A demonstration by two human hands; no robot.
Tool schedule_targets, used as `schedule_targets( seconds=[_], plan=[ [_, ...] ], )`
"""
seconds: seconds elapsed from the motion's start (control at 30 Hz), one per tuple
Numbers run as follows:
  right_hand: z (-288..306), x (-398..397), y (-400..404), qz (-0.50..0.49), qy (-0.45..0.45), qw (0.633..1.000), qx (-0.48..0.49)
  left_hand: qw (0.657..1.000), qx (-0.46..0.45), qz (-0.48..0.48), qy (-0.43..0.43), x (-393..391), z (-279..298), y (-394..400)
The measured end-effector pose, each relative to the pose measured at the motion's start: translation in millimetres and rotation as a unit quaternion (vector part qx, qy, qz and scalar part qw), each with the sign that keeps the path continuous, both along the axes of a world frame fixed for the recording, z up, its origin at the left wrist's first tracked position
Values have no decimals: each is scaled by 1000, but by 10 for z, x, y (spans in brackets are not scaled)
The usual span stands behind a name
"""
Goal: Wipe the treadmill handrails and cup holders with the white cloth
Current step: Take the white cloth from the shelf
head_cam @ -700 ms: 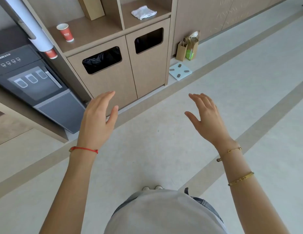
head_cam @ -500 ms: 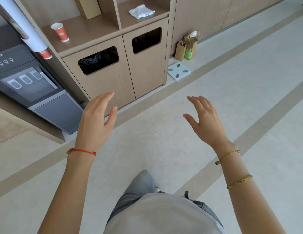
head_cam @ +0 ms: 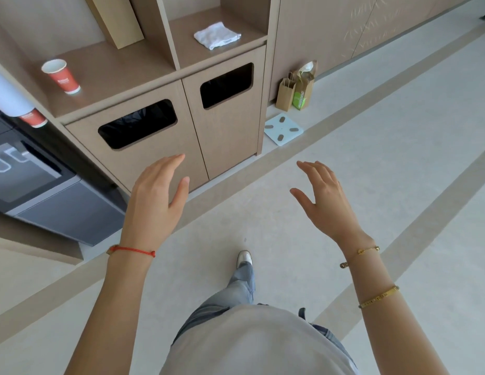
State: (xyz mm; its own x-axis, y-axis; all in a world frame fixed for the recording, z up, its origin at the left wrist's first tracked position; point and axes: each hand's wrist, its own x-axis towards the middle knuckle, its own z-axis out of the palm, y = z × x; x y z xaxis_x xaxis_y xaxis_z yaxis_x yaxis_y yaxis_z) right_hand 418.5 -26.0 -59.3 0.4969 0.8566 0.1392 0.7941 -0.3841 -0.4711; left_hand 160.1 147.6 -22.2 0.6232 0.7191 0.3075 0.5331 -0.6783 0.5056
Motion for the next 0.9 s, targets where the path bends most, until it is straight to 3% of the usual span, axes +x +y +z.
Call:
schedule_targets(
  seconds=[0.5,0.9],
  plan=[
    [147,1697,1845,-4,2,1000,9,1000,10,11,-2,1723,74,1829],
    [110,3448,3433,99,2,995,1,994,1,110,-16,3184,-108,2803]
  ],
)
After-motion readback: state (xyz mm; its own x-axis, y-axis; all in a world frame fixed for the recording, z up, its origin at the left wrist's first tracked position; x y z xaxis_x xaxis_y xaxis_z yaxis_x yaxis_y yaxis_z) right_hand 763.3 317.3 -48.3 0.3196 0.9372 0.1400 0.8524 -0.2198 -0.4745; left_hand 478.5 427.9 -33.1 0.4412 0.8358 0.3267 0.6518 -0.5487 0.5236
